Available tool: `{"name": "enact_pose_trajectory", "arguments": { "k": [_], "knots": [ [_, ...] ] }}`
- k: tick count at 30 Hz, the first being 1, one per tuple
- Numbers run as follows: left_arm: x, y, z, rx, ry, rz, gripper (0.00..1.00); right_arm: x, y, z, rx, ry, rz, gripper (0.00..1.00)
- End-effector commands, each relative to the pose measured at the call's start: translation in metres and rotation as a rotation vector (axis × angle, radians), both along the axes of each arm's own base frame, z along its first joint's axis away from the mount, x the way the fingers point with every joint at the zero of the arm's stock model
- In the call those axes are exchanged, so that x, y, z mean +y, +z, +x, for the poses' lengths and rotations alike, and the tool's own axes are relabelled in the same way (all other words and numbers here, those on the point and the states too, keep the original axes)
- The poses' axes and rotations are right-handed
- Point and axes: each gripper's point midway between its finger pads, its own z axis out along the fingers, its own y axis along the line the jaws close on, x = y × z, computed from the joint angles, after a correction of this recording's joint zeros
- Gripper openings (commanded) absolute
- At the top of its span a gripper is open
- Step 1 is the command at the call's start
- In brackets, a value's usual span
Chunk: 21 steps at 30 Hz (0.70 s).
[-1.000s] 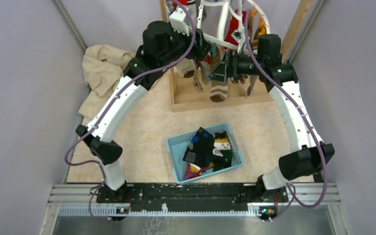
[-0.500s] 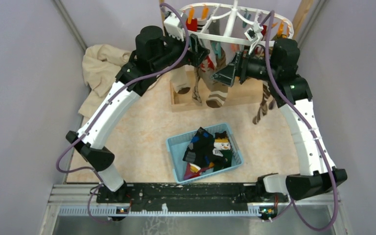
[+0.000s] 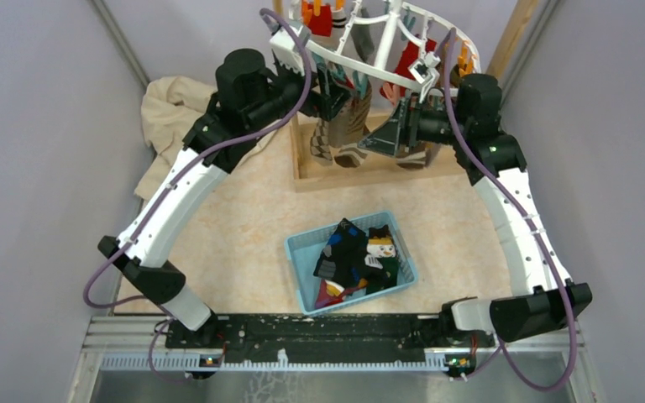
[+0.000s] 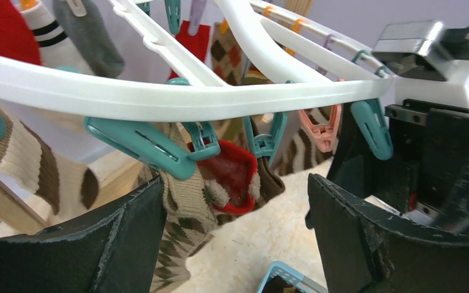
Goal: Remove the socks clipped to the hanger
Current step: Adjust the hanger on the clothesline.
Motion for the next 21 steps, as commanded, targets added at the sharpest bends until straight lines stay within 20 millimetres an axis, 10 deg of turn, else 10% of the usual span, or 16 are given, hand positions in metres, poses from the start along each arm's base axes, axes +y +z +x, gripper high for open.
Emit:
{"name": "enact_pose_trajectory", "arguments": {
  "k": [1,11,21],
  "knots": [
    [0.009,0.031,-0.023,-0.062,-0.044,-0.055,0.87,-0.016,-0.027,0.003,0.069,-0.119,-0.145,0.83],
    [0.003,0.030,-0.022,-0.044,-0.057,-0.069,0.83,-0.077,-0.061,0.041,0.025,-0.567,-0.361,0.82],
    [-0.012,0.019,-0.004,-0.025,-0.057,-0.056,0.83,-0.113,-0.054,0.059,-0.152,-0.813,-0.334,0.82]
  ]
}}
